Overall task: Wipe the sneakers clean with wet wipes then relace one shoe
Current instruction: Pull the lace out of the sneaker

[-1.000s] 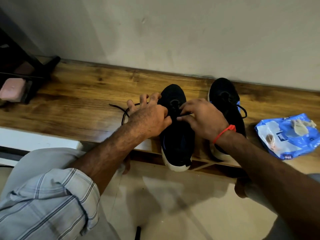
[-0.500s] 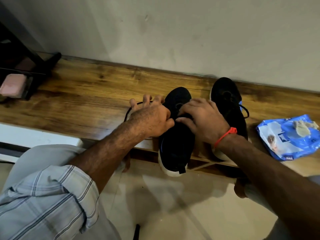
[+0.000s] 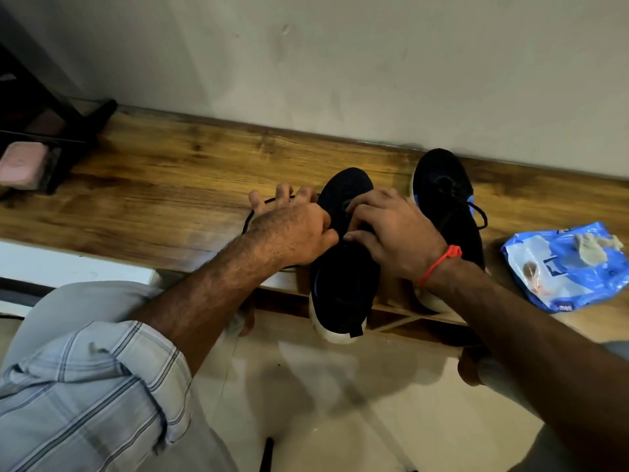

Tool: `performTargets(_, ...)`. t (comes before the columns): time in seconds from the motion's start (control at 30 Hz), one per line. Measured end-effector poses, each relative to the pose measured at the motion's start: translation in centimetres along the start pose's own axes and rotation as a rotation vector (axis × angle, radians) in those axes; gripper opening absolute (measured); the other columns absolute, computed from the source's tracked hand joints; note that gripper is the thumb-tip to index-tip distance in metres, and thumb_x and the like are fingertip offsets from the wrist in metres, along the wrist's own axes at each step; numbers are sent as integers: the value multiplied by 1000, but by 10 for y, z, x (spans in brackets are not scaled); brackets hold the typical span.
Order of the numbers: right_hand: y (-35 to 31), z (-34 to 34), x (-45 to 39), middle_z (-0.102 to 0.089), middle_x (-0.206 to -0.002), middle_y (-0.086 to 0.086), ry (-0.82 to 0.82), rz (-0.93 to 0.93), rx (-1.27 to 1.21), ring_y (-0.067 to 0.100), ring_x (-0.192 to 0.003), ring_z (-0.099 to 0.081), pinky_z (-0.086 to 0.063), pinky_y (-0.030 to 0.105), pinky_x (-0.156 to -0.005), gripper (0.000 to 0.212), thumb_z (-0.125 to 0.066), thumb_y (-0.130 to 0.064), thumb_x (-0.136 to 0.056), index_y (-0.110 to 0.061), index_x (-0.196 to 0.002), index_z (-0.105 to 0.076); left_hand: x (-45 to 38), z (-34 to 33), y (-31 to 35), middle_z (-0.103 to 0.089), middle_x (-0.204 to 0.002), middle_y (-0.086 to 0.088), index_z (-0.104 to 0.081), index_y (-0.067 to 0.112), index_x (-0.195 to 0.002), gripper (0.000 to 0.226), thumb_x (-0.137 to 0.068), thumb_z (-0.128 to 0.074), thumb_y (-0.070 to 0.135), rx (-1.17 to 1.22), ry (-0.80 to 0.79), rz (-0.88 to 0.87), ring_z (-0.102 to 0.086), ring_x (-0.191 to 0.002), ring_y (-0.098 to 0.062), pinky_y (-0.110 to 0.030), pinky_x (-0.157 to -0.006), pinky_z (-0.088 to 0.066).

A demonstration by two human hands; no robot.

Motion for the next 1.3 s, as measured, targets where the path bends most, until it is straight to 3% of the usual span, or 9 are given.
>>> performTargets(0.17,57,34,-2,-69,-90,2,379,-455,-482,20,-88,-66,-53,44,-87,6,-66,-16,-90,-19,-85,-66,0,0,-2,-34,-151,6,-70,42,-111,32,-97,-46,58,8,-8,6,-20,-140,-27,-66,-106,-21)
performTargets(0.27,78,52,8,-69,-93,3,535,-600,-533,22,-91,-66,-53,39,-88,10,-64,-21,-90,-15,-98,-67,0,0,-1,-35,-150,5,-70,42,-111,32,-97,-45,57,-1,-1,-4,-21,-139,-28,-67,-106,-21)
performTargets(0.4,32,20,2,-44,-146,4,119,-236,-168,29,-139,-34,-28,49,-114,52,-59,-52,-88,-28,-135,-51,-1,0,2,-35,-150,3,-69,40,-112,33,-97,-45,56,-19,-10,-16,-22,-138,-29,-66,-103,-21)
performTargets(0.53,8,-6,5,-33,-155,-1,-60,-126,119,31,-147,-14,-18,56,-114,38,-55,-52,-93,-30,-124,-59,-2,-2,2,-35,-149,3,-69,40,-110,33,-98,-43,57,-16,-11,-18,-22,-137,-28,-65,-101,-22)
performTargets(0.63,0,4,1,-61,-127,-4,128,-44,76,26,-131,-42,-35,52,-104,20,-61,-39,-93,-20,-97,-67,-1,-2,0,-36,-150,3,-70,38,-110,34,-97,-44,56,-8,-25,-12,-21,-138,-29,-67,-103,-21)
performTargets(0.73,40,39,0,-67,-99,-3,473,-293,-375,17,-99,-61,-49,42,-90,8,-65,-23,-89,-16,-87,-65,0,0,-6,-37,-148,4,-68,37,-99,29,-96,-47,58,-1,-55,12,-20,-139,-29,-70,-107,-18)
performTargets(0.8,72,56,7,-68,-107,1,625,-479,-488,19,-103,-63,-49,35,-94,16,-64,-22,-89,-11,-100,-66,0,-1,-7,-41,-144,5,-66,38,-94,28,-95,-47,59,9,-46,12,-22,-137,-28,-69,-106,-19)
performTargets(0.97,51,29,7,-23,-159,9,240,-417,-93,36,-146,-18,-22,51,-116,71,-64,-56,-85,-25,-144,-41,-1,-2,-1,-44,-142,6,-68,38,-89,31,-95,-47,60,37,-13,-6,-24,-135,-26,-67,-104,-17)
performTargets(1.3,22,3,5,-50,-130,-4,-70,-387,-14,28,-130,-31,-28,46,-106,25,-59,-54,-90,-30,-87,-63,0,0,12,-57,-124,9,-52,33,-81,33,-93,-49,63,16,233,34,-39,-128,-23,-61,-100,-26)
Point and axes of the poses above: each hand's wrist, its own x-axis away from the middle knuckle, its own z-axis out of the back of the hand, y = z × x, the point moved 6 cm from there along -x, towards the middle knuckle
